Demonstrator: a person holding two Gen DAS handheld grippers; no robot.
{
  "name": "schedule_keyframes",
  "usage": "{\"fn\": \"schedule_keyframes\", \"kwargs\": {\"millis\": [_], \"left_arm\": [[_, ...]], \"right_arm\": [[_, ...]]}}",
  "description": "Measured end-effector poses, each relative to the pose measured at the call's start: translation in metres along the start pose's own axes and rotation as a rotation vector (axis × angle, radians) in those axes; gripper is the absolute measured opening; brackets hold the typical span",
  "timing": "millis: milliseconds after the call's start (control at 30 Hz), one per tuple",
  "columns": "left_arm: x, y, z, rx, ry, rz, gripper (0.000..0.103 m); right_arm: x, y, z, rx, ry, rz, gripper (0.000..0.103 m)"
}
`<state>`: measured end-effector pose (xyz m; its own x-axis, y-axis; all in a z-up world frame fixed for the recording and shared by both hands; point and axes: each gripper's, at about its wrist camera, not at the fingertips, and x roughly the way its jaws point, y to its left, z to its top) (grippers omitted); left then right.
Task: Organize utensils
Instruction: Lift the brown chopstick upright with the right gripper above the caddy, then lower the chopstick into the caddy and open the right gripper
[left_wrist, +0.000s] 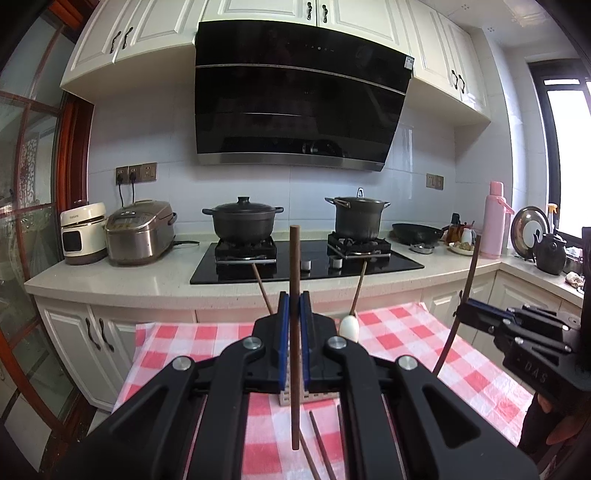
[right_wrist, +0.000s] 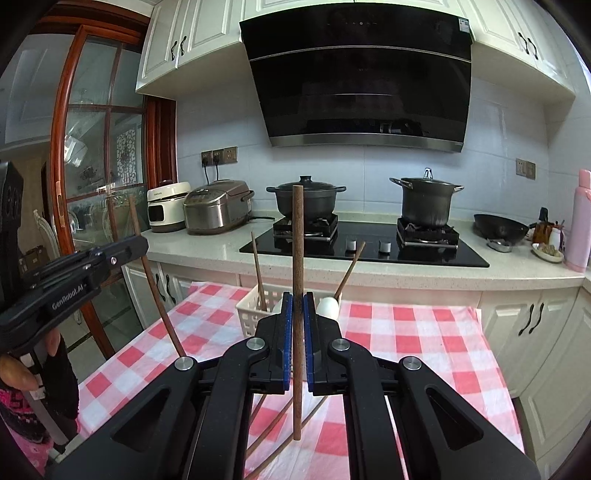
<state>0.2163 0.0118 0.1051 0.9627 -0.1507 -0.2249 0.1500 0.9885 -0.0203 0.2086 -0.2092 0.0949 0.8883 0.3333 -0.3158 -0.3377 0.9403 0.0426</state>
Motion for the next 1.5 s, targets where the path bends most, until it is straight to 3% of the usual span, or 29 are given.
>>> {"fn": "schedule_keyframes", "kwargs": {"millis": [667,800,1033,1500], "left_arm": [[0.070,0.002,0.100,-0.014,-0.054,-0.030,0.006],[0.088,-0.002,0.108,0.000,-0.058,-0.023,0.006],[0.123,0.003,0.102,-0.021,-0.030,-0.018,0.006],[0.180,0.026,0.059,-0.099,0.106,-0.057,0.006]], "right_arm": [[0.064,-0.023,0.054,-0.004,-0.023,0.001,0.006],[0.074,-0.025,0.064,-0.007,-0.042,0.003,0.006],[0.097,-0.030,0.071,0.023,-0.056,0.028,0.006],[0.129,-0.023,0.064,-0.009,-0.067,0.045,0.006]]}}
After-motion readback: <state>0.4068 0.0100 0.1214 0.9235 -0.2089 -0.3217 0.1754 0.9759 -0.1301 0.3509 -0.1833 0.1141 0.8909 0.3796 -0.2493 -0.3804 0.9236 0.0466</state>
